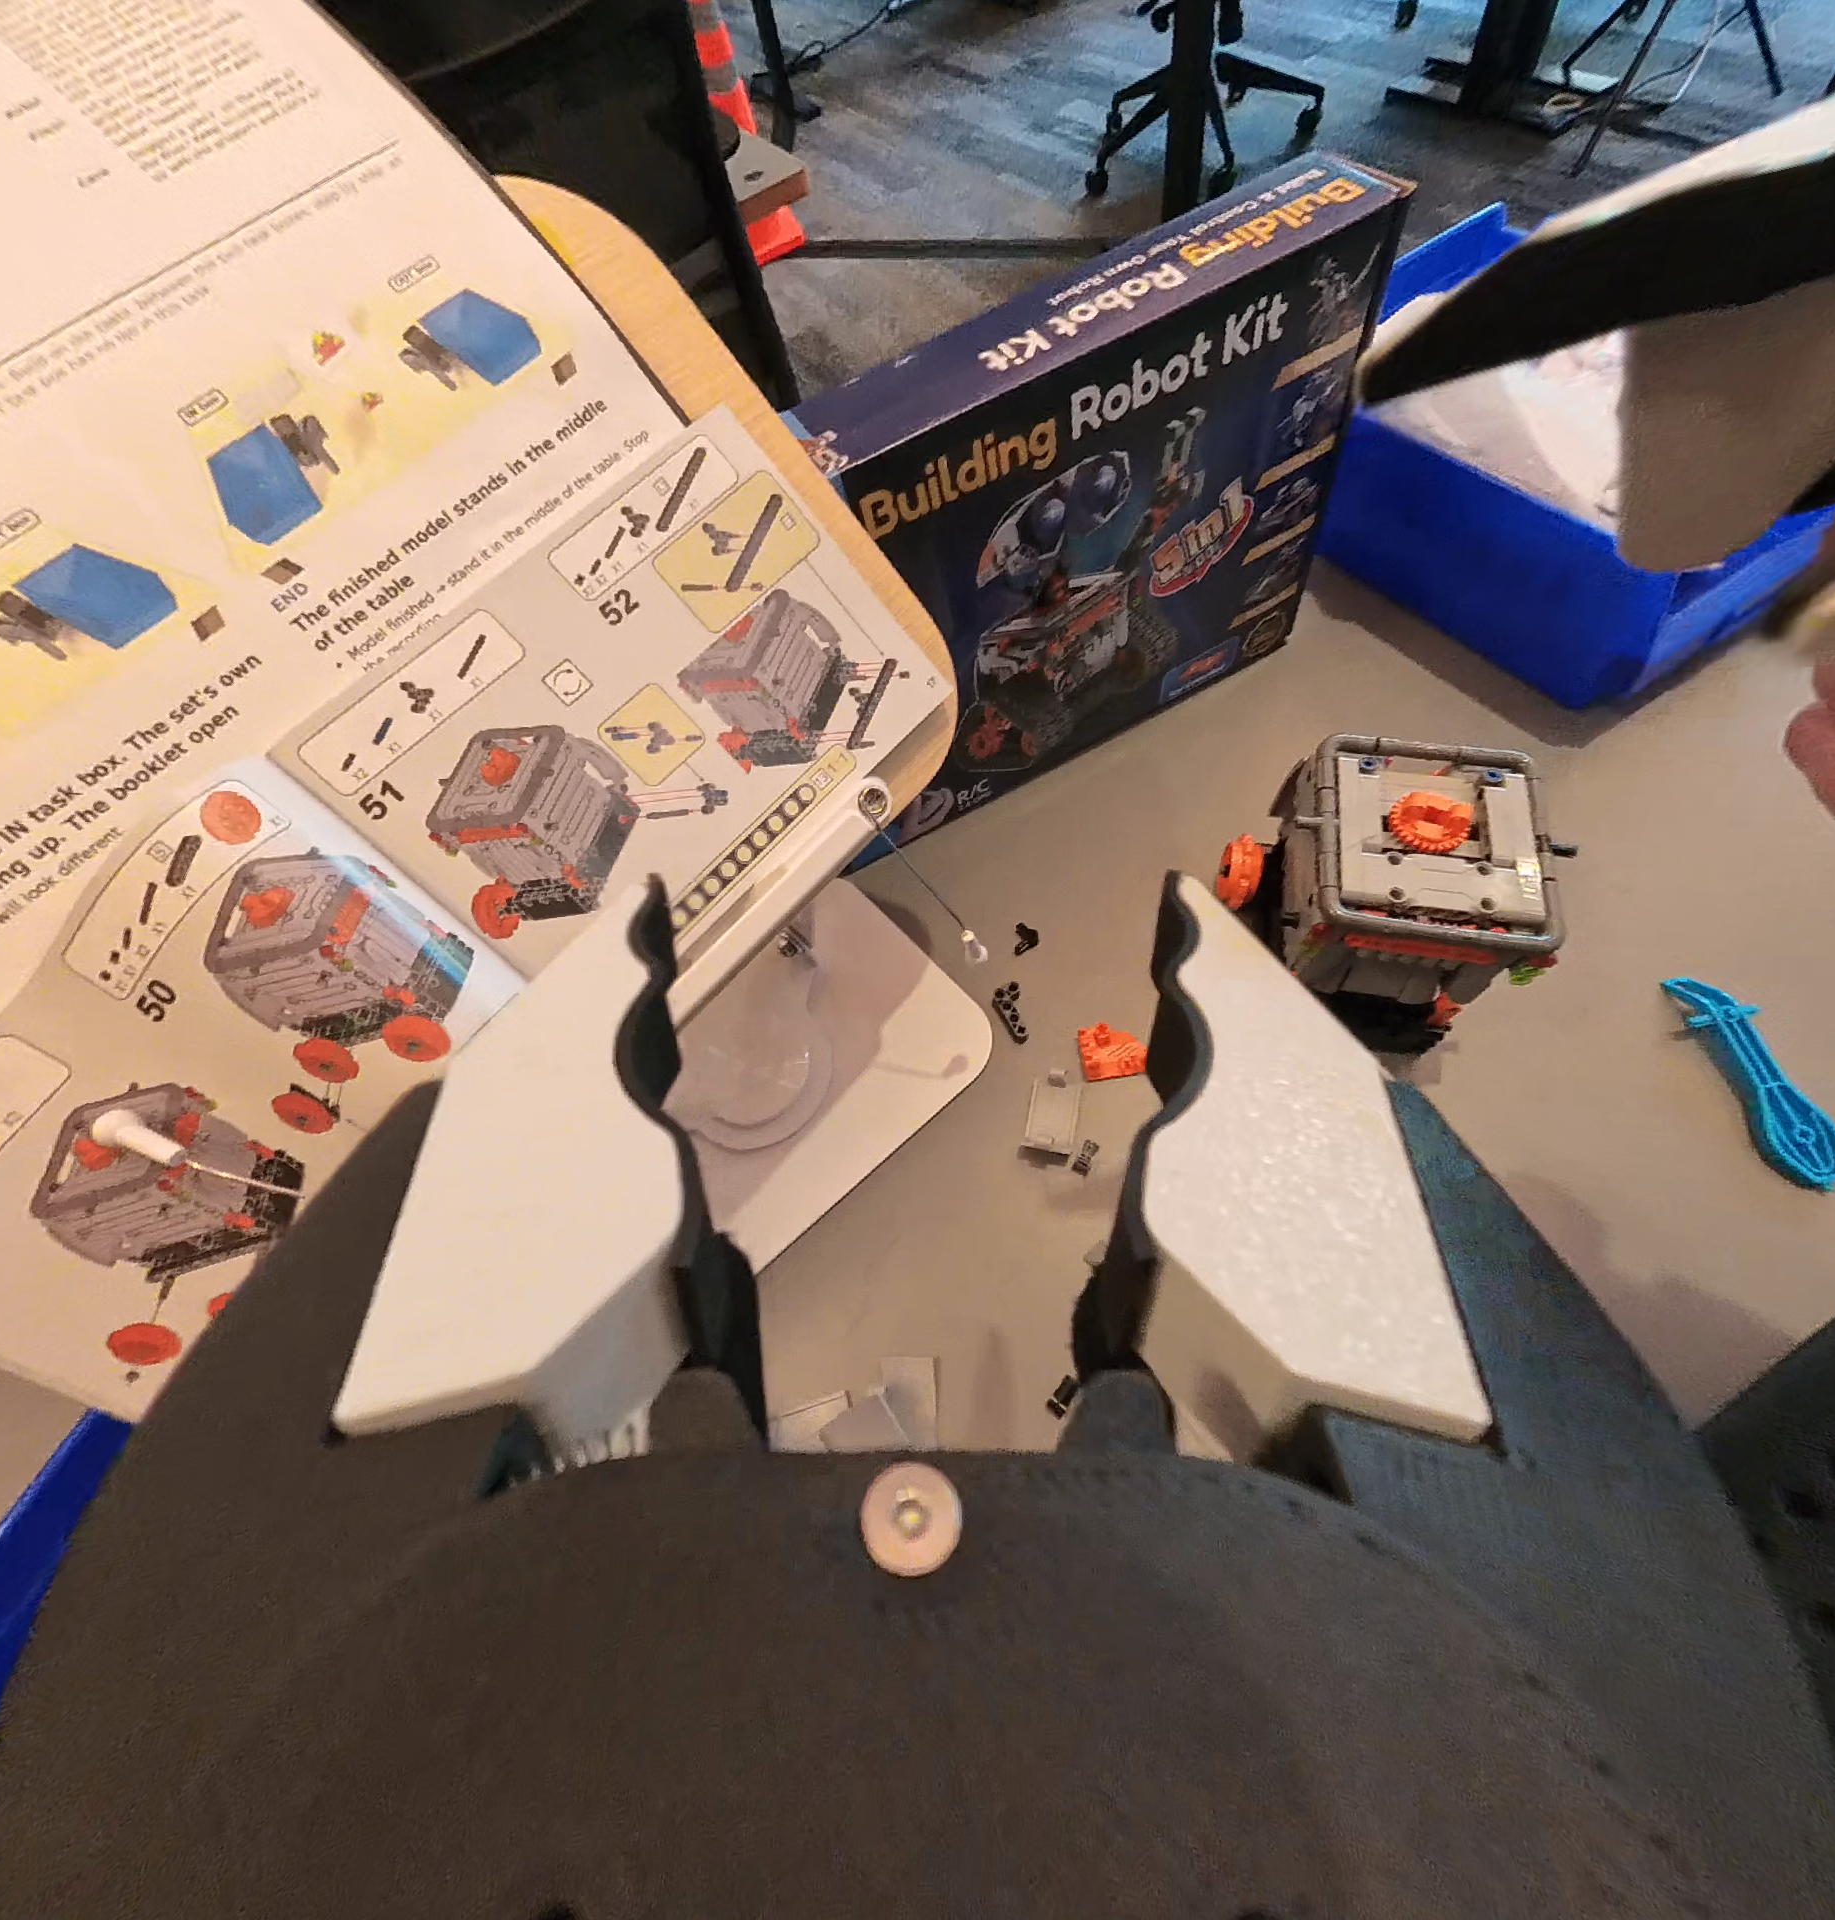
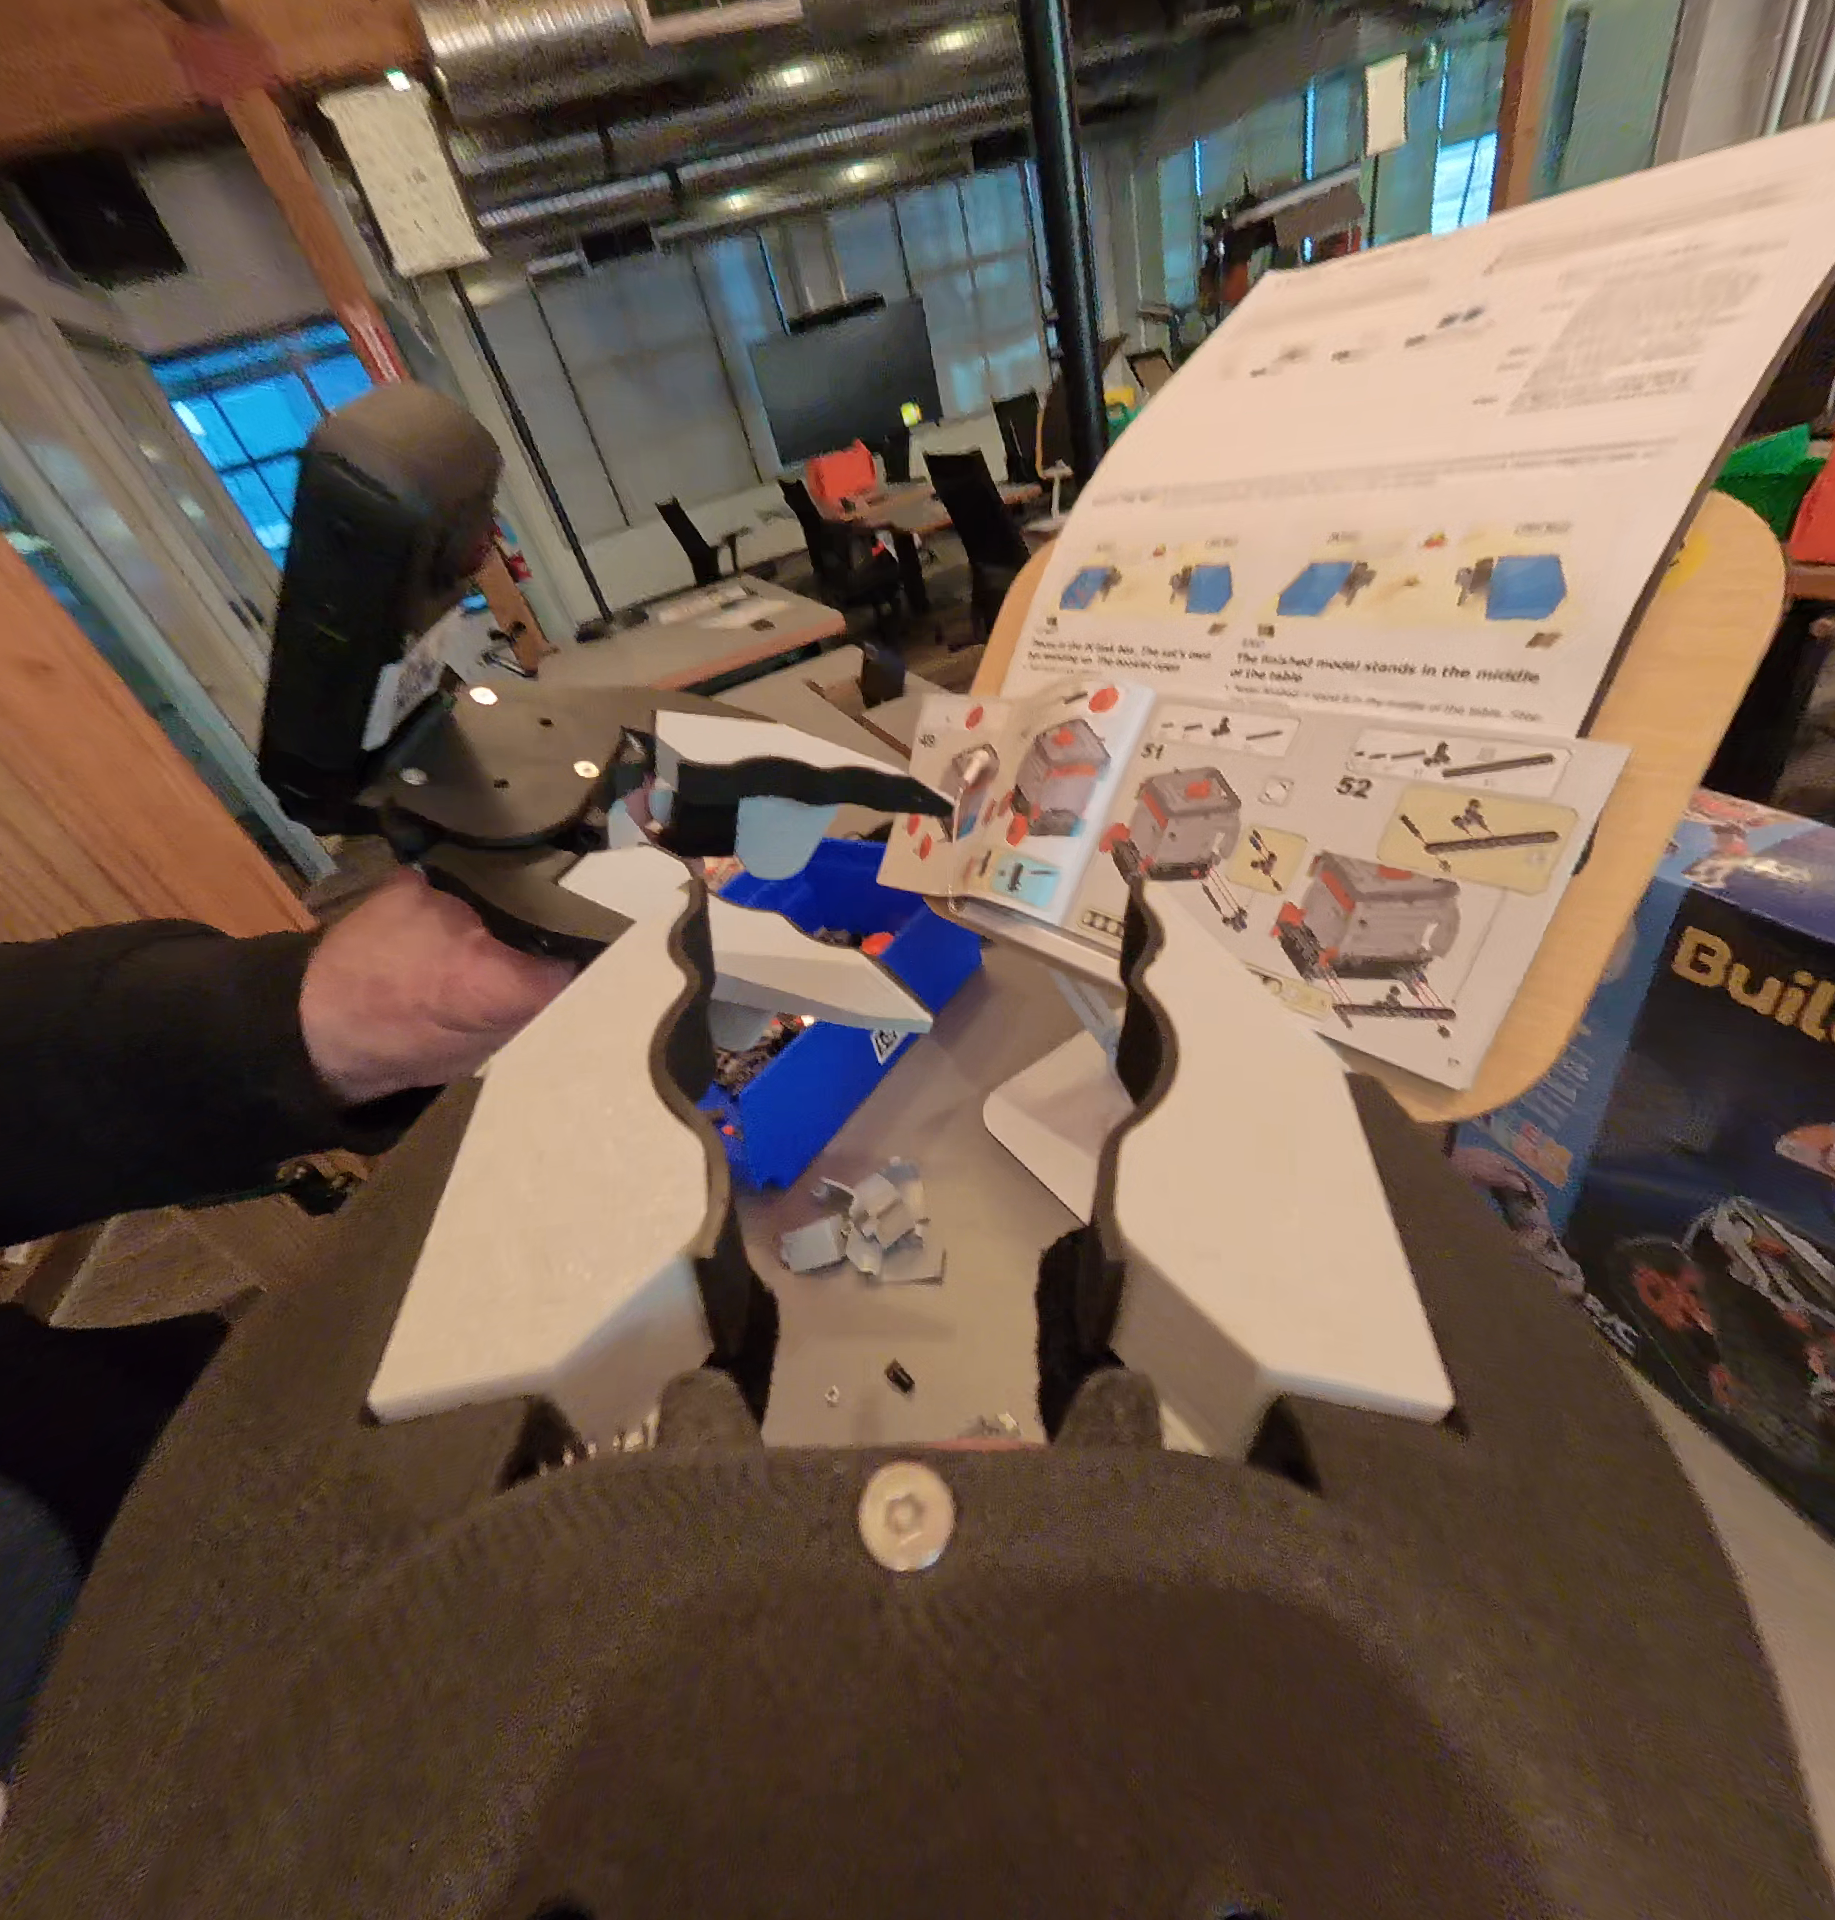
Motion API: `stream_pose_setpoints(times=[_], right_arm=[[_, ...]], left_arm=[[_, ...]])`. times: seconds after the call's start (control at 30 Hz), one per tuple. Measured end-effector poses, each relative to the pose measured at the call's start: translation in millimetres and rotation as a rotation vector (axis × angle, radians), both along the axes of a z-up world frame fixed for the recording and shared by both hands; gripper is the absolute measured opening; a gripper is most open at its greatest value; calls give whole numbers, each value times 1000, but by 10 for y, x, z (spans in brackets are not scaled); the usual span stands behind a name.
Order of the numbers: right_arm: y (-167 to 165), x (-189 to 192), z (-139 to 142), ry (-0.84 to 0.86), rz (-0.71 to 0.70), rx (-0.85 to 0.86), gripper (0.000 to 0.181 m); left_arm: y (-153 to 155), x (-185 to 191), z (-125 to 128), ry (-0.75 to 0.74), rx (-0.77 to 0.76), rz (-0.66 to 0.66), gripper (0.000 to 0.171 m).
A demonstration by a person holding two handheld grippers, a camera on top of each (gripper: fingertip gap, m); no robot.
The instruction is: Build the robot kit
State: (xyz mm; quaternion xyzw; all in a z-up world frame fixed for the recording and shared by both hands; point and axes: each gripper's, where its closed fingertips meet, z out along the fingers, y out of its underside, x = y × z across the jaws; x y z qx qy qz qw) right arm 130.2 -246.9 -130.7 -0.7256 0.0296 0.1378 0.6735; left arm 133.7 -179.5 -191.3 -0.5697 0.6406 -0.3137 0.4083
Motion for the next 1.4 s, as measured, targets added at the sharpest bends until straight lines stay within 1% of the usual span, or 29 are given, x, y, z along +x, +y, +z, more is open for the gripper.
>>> stream_pose_setpoints(times=[0.03,0.07,0.13,0.2,0.23,0.3,0.37,0.43,0.5,0.6,0.67,0.7,0.73,0.77,0.8,0.87,0.9,0.93,0.97,1.03,1.1,1.17,1.2,1.23,1.27,1.3,1.33,1.37,1.4], right_arm=[[-21,-26,52,13,25,29,82],[-56,-96,130,43,84,75,78],[-181,-217,376,210,239,219,77],[-398,-297,637,431,453,373,75],[-499,-299,725,509,532,431,74],[-632,-303,817,580,619,502,73],[-677,-332,843,589,651,519,72],[-660,-333,837,589,646,514,75],[-626,-324,808,573,620,497,75],[-527,-329,692,493,550,415,74],[-505,-335,649,457,528,377,74],[-499,-331,628,442,516,361,73],[-466,-313,576,417,487,329,73],[-439,-309,522,380,462,293,74],[-440,-320,499,354,459,271,73],[-476,-318,537,352,466,272,73],[-495,-314,562,354,468,278,73],[-508,-314,577,352,468,278,73],[-516,-316,587,352,469,279,73],[-514,-325,593,360,474,278,73],[-493,-347,557,350,472,263,72],[-453,-367,469,314,445,216,69],[-422,-382,385,281,425,172,63],[-380,-383,261,234,390,112,57],[-345,-381,119,177,355,49,46],[-330,-398,-1,131,336,6,40],[-341,-444,-78,115,345,-11,33],[-364,-509,-123,118,369,-7,16],[-384,-567,-172,115,383,-3,4]], left_arm=[[-6,-3,3,-1,2,1,92],[-1,-13,16,-3,6,8,95],[-39,14,26,-3,1,-3,96],[-67,11,56,-11,-8,-10,95],[-82,16,71,-14,-6,-13,95],[-98,39,94,-18,-6,-19,95],[-115,5,136,-25,-4,-22,95],[-117,8,144,-28,-1,-21,96],[-138,20,154,-41,-13,-30,96],[-202,31,212,-82,-61,-63,90],[-282,22,302,-141,-98,-127,63],[-275,18,310,-146,-111,-123,59],[-307,17,317,-152,-150,-151,57],[-446,-3,385,-185,-245,-242,51],[-619,-57,487,-220,-379,-364,49],[-847,-235,770,-286,-704,-590,55],[-883,-362,971,-332,-889,-701,55],[-848,-457,1136,-381,-1032,-769,56],[-802,-533,1245,-415,-1127,-821,59],[-741,-624,1352,-450,-1208,-879,59],[-710,-624,1370,-469,-1217,-872,55],[-707,-572,1271,-438,-1127,-809,46],[-699,-491,1125,-380,-1049,-731,39],[-668,-391,880,-286,-930,-624,31],[-618,-337,609,-196,-775,-531,22],[-553,-326,355,-116,-614,-456,13],[-521,-360,161,-45,-514,-416,10],[-534,-416,35,1,-473,-405,6],[-554,-477,-53,21,-445,-400,0]])
